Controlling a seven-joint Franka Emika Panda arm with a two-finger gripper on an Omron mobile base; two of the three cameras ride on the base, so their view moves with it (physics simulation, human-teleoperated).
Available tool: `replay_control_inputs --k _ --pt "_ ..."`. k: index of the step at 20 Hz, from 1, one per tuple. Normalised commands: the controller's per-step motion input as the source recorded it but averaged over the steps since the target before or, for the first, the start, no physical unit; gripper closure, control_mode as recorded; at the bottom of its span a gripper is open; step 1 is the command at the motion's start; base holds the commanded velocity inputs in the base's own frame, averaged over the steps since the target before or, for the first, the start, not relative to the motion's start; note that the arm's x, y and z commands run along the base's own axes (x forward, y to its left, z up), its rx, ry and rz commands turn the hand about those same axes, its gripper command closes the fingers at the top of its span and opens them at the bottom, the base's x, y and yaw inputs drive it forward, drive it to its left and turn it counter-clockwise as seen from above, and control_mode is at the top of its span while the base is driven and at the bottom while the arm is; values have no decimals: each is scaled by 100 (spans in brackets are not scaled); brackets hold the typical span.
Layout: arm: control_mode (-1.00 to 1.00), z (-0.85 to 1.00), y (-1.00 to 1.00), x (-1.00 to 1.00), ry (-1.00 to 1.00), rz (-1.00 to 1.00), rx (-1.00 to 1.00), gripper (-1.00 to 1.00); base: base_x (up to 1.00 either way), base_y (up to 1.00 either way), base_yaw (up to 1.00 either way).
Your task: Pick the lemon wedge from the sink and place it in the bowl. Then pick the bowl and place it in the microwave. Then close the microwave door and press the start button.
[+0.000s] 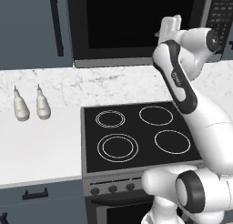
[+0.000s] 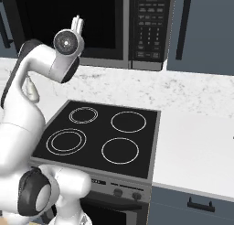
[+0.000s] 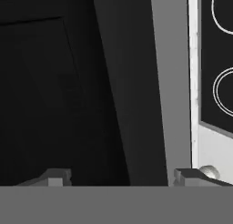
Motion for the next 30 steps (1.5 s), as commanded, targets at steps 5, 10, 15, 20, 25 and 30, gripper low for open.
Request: replay_control_inputs --k 5,10,15,20,25,30 --pt "-100 -36 -49 -100 -29 10 12 -100 0 0 0" --pt "-100 -28 -62 -100 -30 9 13 -100 0 0 0" --pt "-100 -5 -68 -95 -12 5 9 -100 0 0 0" --pt "-100 5 -76 -17 0 0 1 -100 0 0 0" --pt "-100 0 -61 0 0 1 0 -100 0 0 0" --pt "-100 0 -55 0 2 4 -5 -100 0 0 0"
